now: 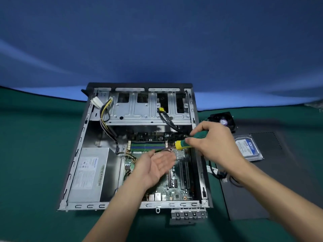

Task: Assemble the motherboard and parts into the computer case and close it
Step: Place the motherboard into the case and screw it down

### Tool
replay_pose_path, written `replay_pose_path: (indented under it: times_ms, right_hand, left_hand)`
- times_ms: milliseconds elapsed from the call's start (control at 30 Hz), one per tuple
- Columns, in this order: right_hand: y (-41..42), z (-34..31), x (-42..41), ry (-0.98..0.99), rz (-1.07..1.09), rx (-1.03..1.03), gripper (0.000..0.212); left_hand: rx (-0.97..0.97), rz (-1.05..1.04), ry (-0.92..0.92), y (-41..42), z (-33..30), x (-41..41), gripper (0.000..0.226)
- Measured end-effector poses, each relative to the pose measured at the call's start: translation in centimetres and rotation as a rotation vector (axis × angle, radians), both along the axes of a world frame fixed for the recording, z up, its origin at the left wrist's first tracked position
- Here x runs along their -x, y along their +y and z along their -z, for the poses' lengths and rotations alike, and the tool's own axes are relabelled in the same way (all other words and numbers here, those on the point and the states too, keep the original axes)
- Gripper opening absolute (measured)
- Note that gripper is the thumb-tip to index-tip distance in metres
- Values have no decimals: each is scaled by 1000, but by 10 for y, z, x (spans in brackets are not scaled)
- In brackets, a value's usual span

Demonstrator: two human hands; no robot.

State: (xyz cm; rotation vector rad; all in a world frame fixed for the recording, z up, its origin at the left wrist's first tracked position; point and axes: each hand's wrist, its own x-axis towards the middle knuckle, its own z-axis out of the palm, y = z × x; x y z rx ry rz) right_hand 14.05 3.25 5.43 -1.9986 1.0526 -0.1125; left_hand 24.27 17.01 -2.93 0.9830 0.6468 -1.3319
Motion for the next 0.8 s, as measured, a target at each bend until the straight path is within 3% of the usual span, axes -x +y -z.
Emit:
replay_pose_path:
  times_ms: [100, 200, 300, 467, 667, 800]
  right_hand:
    - [-1, 0, 8, 25, 39, -14, 17]
    - [-1, -1, 16, 111, 18, 3, 17]
    - [0, -2, 19, 213, -41, 37, 17]
    - [6, -2, 19, 404, -154, 117, 18]
    - [18, -1, 12, 606, -276, 233, 20]
    - [26, 3, 12, 688, -385, 283, 21]
  left_hand:
    - [50, 367, -117, 19, 1, -17, 51]
    - [-38, 601, -330, 27, 5, -32, 42]
    - [-156, 712, -516, 20, 17, -40, 34]
    - [-232, 832, -668, 5, 37, -35, 28]
    - [-400, 1241, -1073, 5, 52, -29, 25]
    - [-370, 1285, -1079, 6, 56, -28, 21]
